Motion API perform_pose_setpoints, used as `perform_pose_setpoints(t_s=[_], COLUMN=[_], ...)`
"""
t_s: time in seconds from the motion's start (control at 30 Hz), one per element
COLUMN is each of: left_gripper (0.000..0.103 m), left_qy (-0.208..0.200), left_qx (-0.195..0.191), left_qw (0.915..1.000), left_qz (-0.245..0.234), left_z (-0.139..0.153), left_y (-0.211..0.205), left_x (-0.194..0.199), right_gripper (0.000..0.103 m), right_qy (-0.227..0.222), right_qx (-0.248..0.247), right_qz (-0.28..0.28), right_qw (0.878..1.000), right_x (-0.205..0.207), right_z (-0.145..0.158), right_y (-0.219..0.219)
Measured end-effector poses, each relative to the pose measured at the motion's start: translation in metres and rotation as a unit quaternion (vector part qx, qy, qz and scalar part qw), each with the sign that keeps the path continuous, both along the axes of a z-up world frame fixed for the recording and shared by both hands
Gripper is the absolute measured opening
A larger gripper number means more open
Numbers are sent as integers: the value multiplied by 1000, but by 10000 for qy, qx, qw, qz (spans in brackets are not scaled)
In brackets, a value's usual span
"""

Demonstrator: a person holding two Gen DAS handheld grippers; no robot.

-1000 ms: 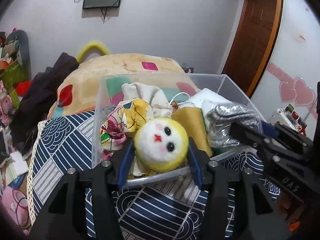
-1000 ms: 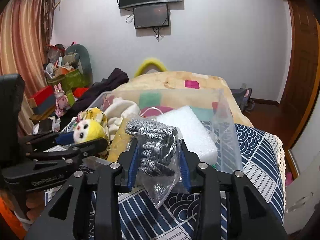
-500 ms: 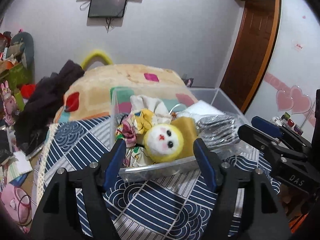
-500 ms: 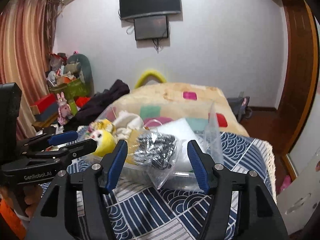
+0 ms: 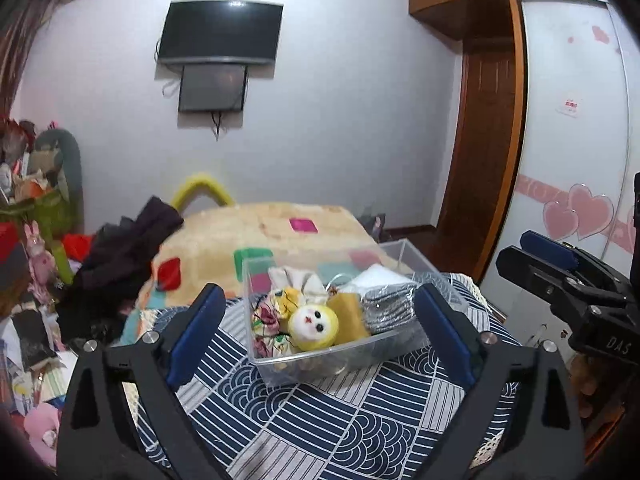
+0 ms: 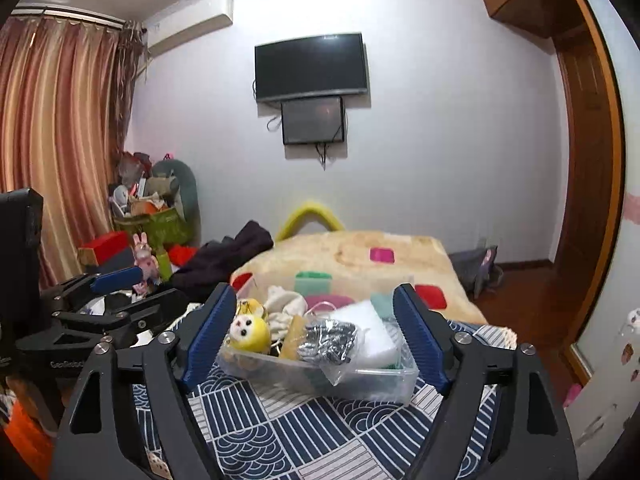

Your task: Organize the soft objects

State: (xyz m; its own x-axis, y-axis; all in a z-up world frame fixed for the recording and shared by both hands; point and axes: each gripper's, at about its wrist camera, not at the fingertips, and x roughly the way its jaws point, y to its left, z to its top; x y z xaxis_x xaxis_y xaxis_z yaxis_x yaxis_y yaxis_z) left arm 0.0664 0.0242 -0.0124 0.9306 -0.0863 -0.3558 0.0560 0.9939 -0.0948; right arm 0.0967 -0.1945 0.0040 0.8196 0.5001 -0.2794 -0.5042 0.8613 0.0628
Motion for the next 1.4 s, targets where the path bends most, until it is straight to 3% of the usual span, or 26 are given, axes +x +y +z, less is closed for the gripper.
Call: perform_pose_setpoints(t_s=[0.53,1.4], left_gripper=[101,101], left_qy=[-379,-378], left_qx=[91,28], left_qw=[9992,9993], left_qz=[46,-28], left_z=[17,17], left_y=[-4,-4], left_x=[-34,-38], right_gripper=[84,86], right_qy=[-176,-192], right_qx=[129,183], right_qz=[-87,-44], right_qw=[9997,9996], right_x=[-24,-30], right_z=[-1,2], right_y=[-6,-6])
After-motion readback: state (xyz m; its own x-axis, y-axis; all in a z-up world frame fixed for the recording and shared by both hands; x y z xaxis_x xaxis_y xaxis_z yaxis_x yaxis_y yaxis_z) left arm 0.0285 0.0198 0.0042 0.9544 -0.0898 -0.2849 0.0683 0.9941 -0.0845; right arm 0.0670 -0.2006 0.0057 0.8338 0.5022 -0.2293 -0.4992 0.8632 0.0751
